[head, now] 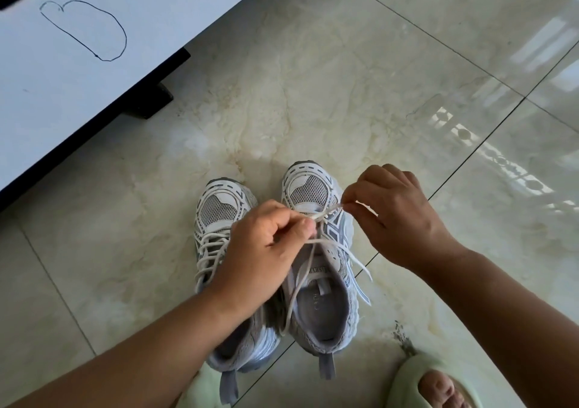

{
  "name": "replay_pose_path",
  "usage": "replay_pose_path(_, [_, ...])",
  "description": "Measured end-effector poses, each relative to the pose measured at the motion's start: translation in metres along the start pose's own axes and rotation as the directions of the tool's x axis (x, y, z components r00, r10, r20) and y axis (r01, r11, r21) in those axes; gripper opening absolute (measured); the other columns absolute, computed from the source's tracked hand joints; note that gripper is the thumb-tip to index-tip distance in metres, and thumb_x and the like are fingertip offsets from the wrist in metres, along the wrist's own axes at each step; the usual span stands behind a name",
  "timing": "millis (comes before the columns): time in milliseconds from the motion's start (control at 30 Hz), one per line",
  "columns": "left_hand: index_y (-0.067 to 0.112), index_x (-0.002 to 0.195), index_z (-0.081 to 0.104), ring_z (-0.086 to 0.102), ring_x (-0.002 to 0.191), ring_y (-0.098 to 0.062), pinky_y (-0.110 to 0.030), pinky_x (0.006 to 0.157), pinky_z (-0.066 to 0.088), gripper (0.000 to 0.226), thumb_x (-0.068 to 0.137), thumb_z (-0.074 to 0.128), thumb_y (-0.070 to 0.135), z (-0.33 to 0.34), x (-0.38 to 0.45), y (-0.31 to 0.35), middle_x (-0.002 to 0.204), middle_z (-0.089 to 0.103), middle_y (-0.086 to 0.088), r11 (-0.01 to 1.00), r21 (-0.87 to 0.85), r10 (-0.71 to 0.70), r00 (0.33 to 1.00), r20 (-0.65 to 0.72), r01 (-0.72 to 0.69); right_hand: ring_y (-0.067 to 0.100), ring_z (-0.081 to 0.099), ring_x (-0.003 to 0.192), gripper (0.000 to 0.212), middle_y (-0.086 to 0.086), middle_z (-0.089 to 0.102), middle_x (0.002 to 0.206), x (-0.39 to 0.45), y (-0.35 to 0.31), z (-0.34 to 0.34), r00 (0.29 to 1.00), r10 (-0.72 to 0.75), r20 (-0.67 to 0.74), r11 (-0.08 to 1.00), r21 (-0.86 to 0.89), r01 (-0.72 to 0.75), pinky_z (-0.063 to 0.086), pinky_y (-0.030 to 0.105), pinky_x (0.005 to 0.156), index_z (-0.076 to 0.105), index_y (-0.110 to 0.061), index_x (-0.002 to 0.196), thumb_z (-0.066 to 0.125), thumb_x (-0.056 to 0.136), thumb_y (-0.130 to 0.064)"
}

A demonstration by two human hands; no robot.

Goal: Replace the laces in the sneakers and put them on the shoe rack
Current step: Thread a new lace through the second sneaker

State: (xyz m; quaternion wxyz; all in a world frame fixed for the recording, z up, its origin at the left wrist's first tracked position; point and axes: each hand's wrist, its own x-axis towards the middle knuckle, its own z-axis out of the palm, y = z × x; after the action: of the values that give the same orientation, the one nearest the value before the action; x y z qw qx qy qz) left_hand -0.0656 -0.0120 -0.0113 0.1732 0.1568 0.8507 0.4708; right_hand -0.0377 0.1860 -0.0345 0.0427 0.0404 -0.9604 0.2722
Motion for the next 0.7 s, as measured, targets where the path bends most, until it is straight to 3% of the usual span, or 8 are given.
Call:
replay_pose_path(67, [0.018, 0.074, 0.068, 0.058, 0.076, -0.011, -0.013, 0.069, 0.041, 0.031, 0.082, 0.052, 0.044, -0.008, -0.003, -0.003, 0.074, 0.058, 0.007, 0.999, 0.022, 0.029, 1.000, -0.009, -0.029, 0.024, 0.051, 0.074, 0.026, -0.001, 0.054, 0.079, -0.004, 0.005, 0.005, 0.998, 0.054, 0.016, 0.990, -0.130, -0.052, 0.030, 0.030, 0.073, 0.066, -0.017, 0.082, 0.044, 0.086, -0.030])
replay_pose_path(167, [0.019, 0.072, 0.065, 0.059, 0.074, -0.012, -0.017, 0.068, 0.043, 0.032, 0.081, 0.051, 0.045, -0.021, -0.007, -0.006, 0.072, 0.061, 0.006, 1.000, -0.013, 0.004, 0.999, -0.050, -0.004, 0.031, 0.055, 0.074, 0.004, 0.005, 0.054, 0.078, -0.005, 0.009, 0.010, 0.980, 0.200, 0.000, 0.957, -0.216, -0.195, 0.031, 0.033, 0.072, 0.066, -0.014, 0.083, 0.062, 0.082, -0.015])
replay_pose_path(233, [0.022, 0.074, 0.067, 0.060, 0.068, -0.010, -0.018, 0.061, 0.045, 0.030, 0.080, 0.051, 0.047, -0.027, -0.009, -0.004, 0.069, 0.065, 0.007, 0.999, -0.025, -0.023, 0.998, -0.055, 0.022, 0.022, 0.058, 0.075, 0.019, 0.005, 0.057, 0.087, -0.002, 0.002, 0.005, 0.973, 0.231, -0.017, 0.969, -0.088, -0.232, 0.034, 0.028, 0.071, 0.067, -0.012, 0.091, 0.066, 0.074, -0.002])
replay_pose_path(300, [0.025, 0.077, 0.070, 0.058, 0.056, -0.017, -0.031, 0.053, 0.046, 0.029, 0.081, 0.056, 0.050, -0.028, -0.009, 0.000, 0.062, 0.065, 0.003, 1.000, 0.003, -0.029, 0.999, -0.035, 0.029, -0.009, 0.053, 0.074, 0.039, -0.009, 0.058, 0.099, 0.004, -0.019, -0.007, 0.992, 0.121, -0.021, 0.981, 0.156, -0.117, 0.033, 0.006, 0.070, 0.064, -0.012, 0.104, 0.060, 0.069, 0.004])
replay_pose_path(367, [0.025, 0.078, 0.072, 0.056, 0.052, -0.025, -0.040, 0.049, 0.044, 0.028, 0.080, 0.063, 0.051, -0.024, -0.005, 0.005, 0.058, 0.064, -0.001, 1.000, -0.010, -0.018, 1.000, -0.021, 0.018, -0.023, 0.046, 0.067, 0.049, -0.028, 0.055, 0.089, 0.006, -0.043, -0.012, 0.999, -0.025, 0.034, 0.934, 0.357, 0.012, 0.031, -0.003, 0.063, 0.063, -0.009, 0.112, 0.054, 0.067, 0.010])
replay_pose_path(500, [0.023, 0.080, 0.075, 0.060, 0.055, -0.026, -0.040, 0.051, 0.046, 0.028, 0.078, 0.062, 0.048, -0.020, 0.002, 0.009, 0.060, 0.066, 0.000, 0.998, 0.015, 0.059, 0.998, 0.006, -0.059, -0.002, 0.058, 0.074, 0.031, -0.005, 0.069, 0.086, 0.004, -0.056, -0.006, 0.987, -0.120, 0.102, 0.895, 0.443, 0.063, 0.043, 0.008, 0.067, 0.067, -0.008, 0.104, 0.056, 0.077, 0.002])
replay_pose_path(633, [0.017, 0.084, 0.075, 0.060, 0.058, -0.005, -0.023, 0.057, 0.047, 0.028, 0.083, 0.058, 0.039, -0.027, 0.002, 0.000, 0.064, 0.065, 0.014, 0.975, 0.142, 0.173, 0.985, 0.016, -0.173, 0.008, 0.059, 0.068, 0.014, 0.003, 0.068, 0.077, 0.001, -0.029, -0.004, 1.000, 0.012, -0.018, 0.958, 0.288, -0.006, 0.043, 0.011, 0.063, 0.071, -0.005, 0.088, 0.059, 0.081, -0.007])
replay_pose_path(700, [0.017, 0.083, 0.075, 0.053, 0.054, 0.002, -0.011, 0.057, 0.038, 0.030, 0.083, 0.055, 0.039, -0.028, 0.002, -0.004, 0.059, 0.057, 0.022, 0.963, 0.186, 0.197, 0.980, 0.000, -0.193, 0.021, 0.063, 0.069, 0.013, 0.005, 0.068, 0.077, -0.002, -0.017, -0.001, 0.984, 0.169, -0.047, 0.974, 0.158, -0.160, 0.049, 0.026, 0.062, 0.071, -0.006, 0.087, 0.060, 0.081, -0.004])
